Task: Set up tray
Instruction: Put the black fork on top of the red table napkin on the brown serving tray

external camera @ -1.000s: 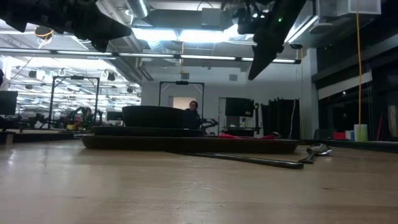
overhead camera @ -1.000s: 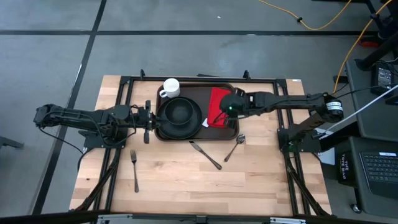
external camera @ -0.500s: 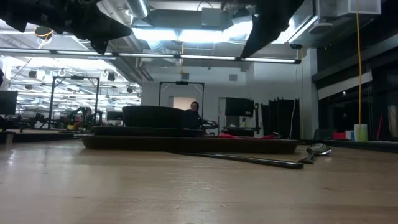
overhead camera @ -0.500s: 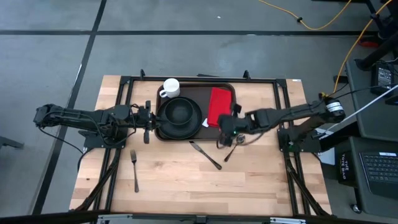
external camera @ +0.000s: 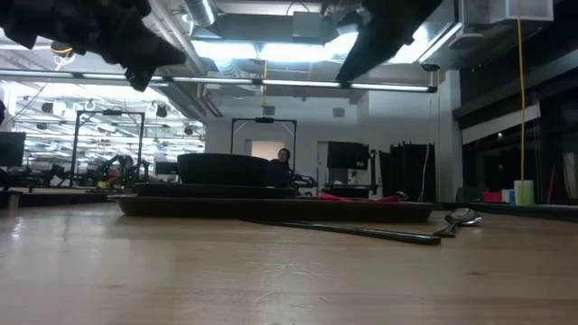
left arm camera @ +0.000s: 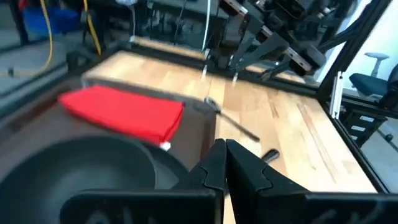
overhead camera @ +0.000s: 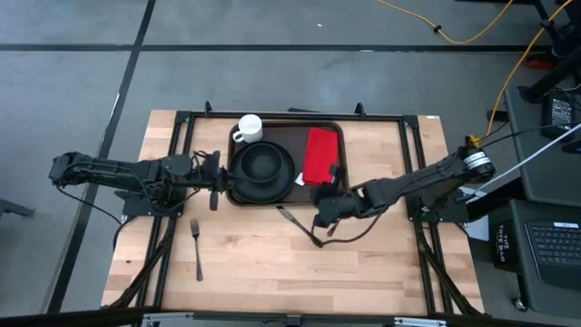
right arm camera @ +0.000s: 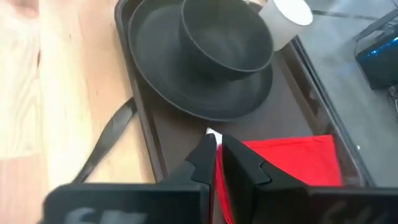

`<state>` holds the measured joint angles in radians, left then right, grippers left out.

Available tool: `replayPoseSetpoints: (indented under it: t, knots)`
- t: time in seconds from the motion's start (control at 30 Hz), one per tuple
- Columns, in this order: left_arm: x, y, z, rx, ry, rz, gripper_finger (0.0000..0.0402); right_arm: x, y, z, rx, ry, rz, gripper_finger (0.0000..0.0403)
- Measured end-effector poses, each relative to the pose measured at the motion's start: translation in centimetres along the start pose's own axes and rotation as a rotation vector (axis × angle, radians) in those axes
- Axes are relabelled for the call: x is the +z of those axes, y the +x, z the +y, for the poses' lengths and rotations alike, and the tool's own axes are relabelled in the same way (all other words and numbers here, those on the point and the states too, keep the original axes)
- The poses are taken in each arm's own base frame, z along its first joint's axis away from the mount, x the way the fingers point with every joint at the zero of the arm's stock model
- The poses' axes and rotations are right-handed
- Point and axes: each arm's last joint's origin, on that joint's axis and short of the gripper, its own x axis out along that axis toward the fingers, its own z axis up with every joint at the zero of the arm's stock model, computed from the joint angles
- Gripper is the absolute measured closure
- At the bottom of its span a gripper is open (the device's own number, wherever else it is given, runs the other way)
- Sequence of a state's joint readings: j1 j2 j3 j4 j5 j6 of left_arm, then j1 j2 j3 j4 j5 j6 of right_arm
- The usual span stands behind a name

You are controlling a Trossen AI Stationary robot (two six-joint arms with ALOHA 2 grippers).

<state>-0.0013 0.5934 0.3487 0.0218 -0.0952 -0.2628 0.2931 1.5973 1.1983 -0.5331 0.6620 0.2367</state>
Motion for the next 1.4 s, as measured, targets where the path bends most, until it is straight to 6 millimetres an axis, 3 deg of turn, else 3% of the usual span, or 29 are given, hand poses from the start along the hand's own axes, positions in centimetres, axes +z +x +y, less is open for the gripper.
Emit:
replayPoseSetpoints:
  t: [0.17, 0.37, 0.57, 0.87, 1.17, 1.4]
  knots:
    - [-0.6, -0.1, 0.3, 0.053, -0.056, 0.076, 0.0398, -2.1, 2.8, 1.4, 0.068, -0.065, -0.089, 0.0376]
    - [0.5, -0.7, -0.1, 0.127, -0.123, 0.193, 0.0398, -3.9, 3.9, 0.8, 0.120, -0.047, -0.211, 0.0397]
    - [1.2, -0.4, -0.8, 0.205, -0.186, 0.422, 0.0398, -5.5, 5.0, 0.3, 0.164, -0.069, -0.207, 0.0375]
    - [2.6, 0.6, -1.6, 0.287, -0.221, 0.857, 0.0398, -5.6, 5.8, -0.6, 0.284, -0.055, -0.190, 0.0371]
    - [2.0, 1.6, -1.7, 0.174, -0.042, 0.967, 0.0398, -5.6, 5.5, -0.1, 0.325, -0.004, -0.191, 0.0370]
    - [1.7, 2.0, -1.6, 0.169, -0.015, 0.989, 0.0398, -5.4, 5.5, 0.0, 0.332, 0.053, -0.204, 0.0370]
